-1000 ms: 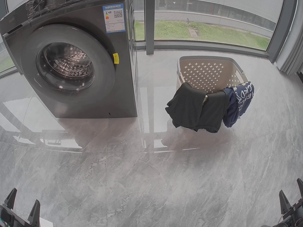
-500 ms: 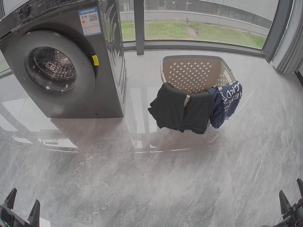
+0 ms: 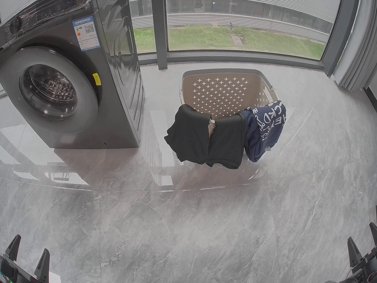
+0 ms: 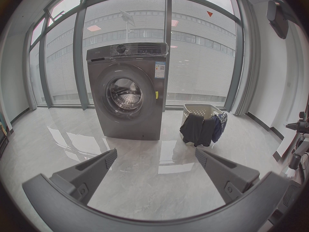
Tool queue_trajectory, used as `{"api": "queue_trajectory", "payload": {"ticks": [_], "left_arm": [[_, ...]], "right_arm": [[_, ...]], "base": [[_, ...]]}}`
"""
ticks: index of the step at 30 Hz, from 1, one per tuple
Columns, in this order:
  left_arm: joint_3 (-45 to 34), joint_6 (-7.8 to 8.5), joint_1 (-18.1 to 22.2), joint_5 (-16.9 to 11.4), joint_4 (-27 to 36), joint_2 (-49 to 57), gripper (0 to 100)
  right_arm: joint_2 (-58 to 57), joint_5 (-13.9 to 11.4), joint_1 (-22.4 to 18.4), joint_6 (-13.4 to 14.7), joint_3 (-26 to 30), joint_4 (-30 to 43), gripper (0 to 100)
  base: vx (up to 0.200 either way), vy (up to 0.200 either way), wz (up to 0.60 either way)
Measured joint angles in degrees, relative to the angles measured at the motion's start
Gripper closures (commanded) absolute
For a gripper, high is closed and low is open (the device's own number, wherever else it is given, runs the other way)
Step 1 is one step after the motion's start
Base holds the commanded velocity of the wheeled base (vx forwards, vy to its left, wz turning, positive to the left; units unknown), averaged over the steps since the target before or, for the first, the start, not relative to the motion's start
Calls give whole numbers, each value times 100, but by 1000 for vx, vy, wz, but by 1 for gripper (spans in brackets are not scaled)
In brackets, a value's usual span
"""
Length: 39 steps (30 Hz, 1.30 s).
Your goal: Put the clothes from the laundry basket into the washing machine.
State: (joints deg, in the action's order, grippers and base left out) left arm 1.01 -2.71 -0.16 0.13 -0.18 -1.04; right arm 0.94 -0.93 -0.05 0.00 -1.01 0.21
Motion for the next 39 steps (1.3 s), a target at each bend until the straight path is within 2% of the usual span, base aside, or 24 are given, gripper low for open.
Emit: {"api": "queue_trajectory", "payload": {"ticks": [16, 22, 39], "left_arm": [[0, -7, -5, 0, 2, 0, 0], [0, -7, -2, 2, 5, 0, 0], [0, 0, 0, 0, 7, 0, 0]], "right_arm": [[0, 17, -2, 11, 0, -13, 0], [0, 15, -2, 10, 0, -13, 0], [0, 15, -5, 10, 0, -5, 0]], "base": [[200, 0, 0], [0, 0, 0], [0, -200, 0]]}}
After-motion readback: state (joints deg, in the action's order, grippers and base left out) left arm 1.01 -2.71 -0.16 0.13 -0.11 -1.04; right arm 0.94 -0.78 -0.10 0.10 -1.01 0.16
